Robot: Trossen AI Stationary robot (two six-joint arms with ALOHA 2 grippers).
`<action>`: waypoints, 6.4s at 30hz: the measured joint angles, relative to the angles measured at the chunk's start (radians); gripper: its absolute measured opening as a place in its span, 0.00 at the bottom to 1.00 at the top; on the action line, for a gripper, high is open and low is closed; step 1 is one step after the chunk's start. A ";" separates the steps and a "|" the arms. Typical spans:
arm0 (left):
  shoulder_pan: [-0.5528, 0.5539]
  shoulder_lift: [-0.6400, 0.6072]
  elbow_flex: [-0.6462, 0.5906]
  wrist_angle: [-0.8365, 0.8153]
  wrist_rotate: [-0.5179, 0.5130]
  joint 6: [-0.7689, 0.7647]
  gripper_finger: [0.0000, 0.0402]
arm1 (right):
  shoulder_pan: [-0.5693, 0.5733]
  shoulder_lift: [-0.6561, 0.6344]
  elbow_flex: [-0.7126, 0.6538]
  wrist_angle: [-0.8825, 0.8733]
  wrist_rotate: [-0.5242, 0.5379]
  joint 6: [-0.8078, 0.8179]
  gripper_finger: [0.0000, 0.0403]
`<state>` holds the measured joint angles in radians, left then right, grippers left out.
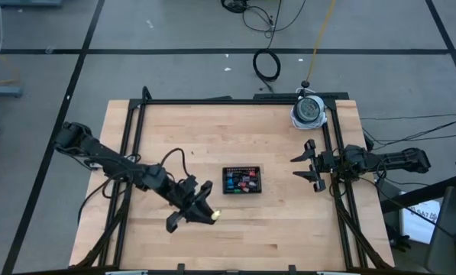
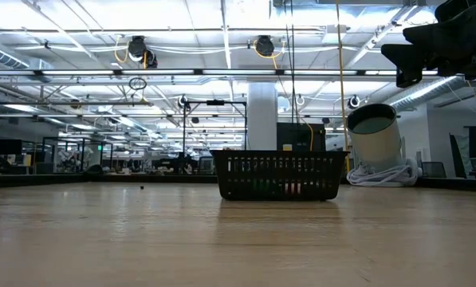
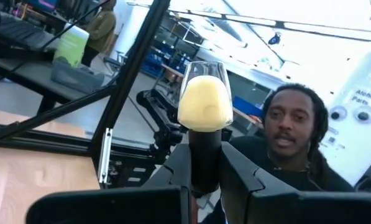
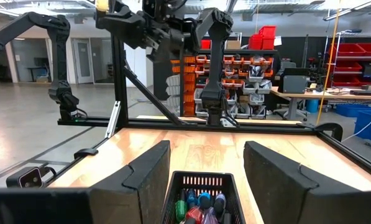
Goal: Pick & Place Nail Polish
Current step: Put the yellow nail polish into the black bin, then return to Home Position
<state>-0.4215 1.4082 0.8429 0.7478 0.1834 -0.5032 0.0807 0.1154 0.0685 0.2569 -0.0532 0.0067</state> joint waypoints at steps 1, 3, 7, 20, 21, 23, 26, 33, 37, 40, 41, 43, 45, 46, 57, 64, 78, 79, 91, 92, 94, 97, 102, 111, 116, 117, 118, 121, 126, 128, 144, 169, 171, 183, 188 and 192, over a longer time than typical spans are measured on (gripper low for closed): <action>-0.003 0.000 0.000 -0.005 0.001 0.012 0.08 | 0.000 0.000 0.001 0.000 0.000 0.000 0.48; -0.007 0.000 0.000 -0.021 -0.005 0.028 0.08 | 0.000 0.000 0.001 0.000 0.000 0.000 0.48; -0.005 0.000 0.000 -0.027 -0.008 0.023 0.08 | 0.000 0.000 0.001 0.000 0.000 0.000 0.48; -0.006 0.000 0.000 -0.042 -0.027 0.008 0.08 | 0.000 0.000 0.001 0.000 0.000 0.000 0.48; -0.006 0.000 0.000 -0.043 -0.027 0.022 0.08 | 0.000 0.000 0.000 0.000 0.000 0.000 0.48; -0.002 0.000 0.000 -0.056 -0.042 0.073 0.08 | 0.000 0.000 0.001 0.000 0.000 0.000 0.48; 0.001 0.000 0.000 -0.132 -0.188 0.251 0.08 | 0.000 0.000 0.000 0.000 0.000 0.000 0.48; 0.059 0.064 0.000 -0.276 -0.473 0.392 0.08 | 0.000 0.000 0.000 0.000 0.000 0.000 0.48; 0.158 0.142 0.000 -0.311 -0.437 0.295 0.08 | 0.000 0.000 0.000 0.002 0.000 0.000 0.48; 0.230 0.212 0.000 -0.346 -0.368 0.243 0.08 | 0.000 0.000 0.000 0.003 0.000 0.000 0.48; 0.250 0.235 0.000 -0.345 -0.349 0.235 0.08 | 0.000 0.000 0.000 0.002 0.000 0.000 0.48; 0.283 0.277 0.000 -0.341 -0.310 0.233 0.08 | 0.000 0.000 0.000 0.003 0.000 0.000 0.48; 0.310 0.316 0.000 -0.339 -0.270 0.221 0.08 | 0.000 0.000 0.000 0.003 0.000 0.000 0.48; 0.321 0.332 0.000 -0.334 -0.248 0.213 0.08 | 0.000 0.000 0.000 0.003 0.000 0.000 0.48; 0.345 0.433 0.081 -0.333 -0.121 0.259 0.13 | 0.000 0.000 0.000 0.002 0.000 0.000 0.48; 0.345 0.433 0.083 -0.334 -0.157 0.218 0.38 | 0.000 0.000 0.000 0.001 0.000 0.000 0.48; 0.410 0.091 0.083 -0.988 -0.103 0.215 0.56 | 0.000 0.000 0.000 0.001 0.000 0.000 0.48; 0.413 0.050 0.083 -1.051 -0.108 0.211 0.56 | 0.000 0.000 0.000 0.001 0.000 0.000 0.48; 0.217 -0.544 -0.277 -0.841 -0.560 0.276 0.56 | 0.000 0.000 0.000 0.001 0.000 0.000 0.48; 0.208 -0.601 -0.328 -0.811 -0.567 0.282 0.56 | 0.000 0.000 0.001 0.001 0.000 0.000 0.48; 0.207 -0.708 -0.417 -0.738 -0.569 0.284 0.56 | 0.000 0.000 0.001 0.001 0.000 0.000 0.48; 0.216 -0.862 -0.529 -0.659 -0.554 0.295 0.56 | 0.000 0.000 0.001 0.002 0.000 0.000 0.48; 0.243 -1.060 -0.646 -0.634 -0.479 0.336 0.56 | 0.000 0.000 0.001 0.000 0.000 0.000 0.48; 0.282 -1.305 -0.744 -0.679 -0.445 0.368 0.56 | 0.000 0.000 0.001 0.000 0.000 0.000 0.48; 0.297 -1.385 -0.796 -0.693 -0.435 0.353 0.56 | 0.000 0.000 0.000 0.000 0.000 0.000 0.48; 0.299 -1.394 -0.807 -0.692 -0.429 0.351 0.56 | 0.000 0.000 0.000 0.000 0.000 0.000 0.48; 0.301 -1.401 -0.819 -0.691 -0.421 0.350 0.56 | 0.000 0.000 0.000 0.000 0.000 0.000 0.48; 0.312 -1.403 -0.826 -0.698 -0.417 0.336 0.56 | 0.000 0.000 0.000 0.000 0.000 0.000 0.48; 0.333 -1.402 -0.827 -0.690 -0.418 0.390 0.56 | 0.000 0.000 0.000 0.000 0.000 0.000 0.48; 0.337 -1.403 -0.828 -0.683 -0.419 0.427 0.56 | 0.000 0.000 0.000 0.000 0.000 0.000 0.48; 0.337 -1.402 -0.828 -0.680 -0.420 0.498 0.56 | 0.000 0.000 0.000 0.000 0.000 0.000 0.48; 0.337 -1.402 -0.828 -0.677 -0.420 0.497 0.56 | 0.000 0.000 0.000 0.000 0.000 0.000 0.48; 0.337 -1.402 -0.828 -0.676 -0.420 0.498 0.56 | 0.000 0.000 0.000 0.000 0.000 0.000 0.48; 0.337 -1.402 -0.828 -0.676 -0.420 0.498 0.56 | 0.000 0.000 0.001 0.000 0.000 0.000 0.48; 0.337 -1.402 -0.828 -0.676 -0.420 0.498 0.56 | 0.000 0.000 0.001 0.000 0.000 0.000 0.48; 0.337 -1.402 -0.828 -0.676 -0.420 0.498 0.56 | 0.000 0.000 0.001 0.000 0.000 0.000 0.48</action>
<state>-0.0845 0.0063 0.0151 0.0715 -0.2367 -0.0049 0.0804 0.1154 0.0692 0.2569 -0.0531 0.0067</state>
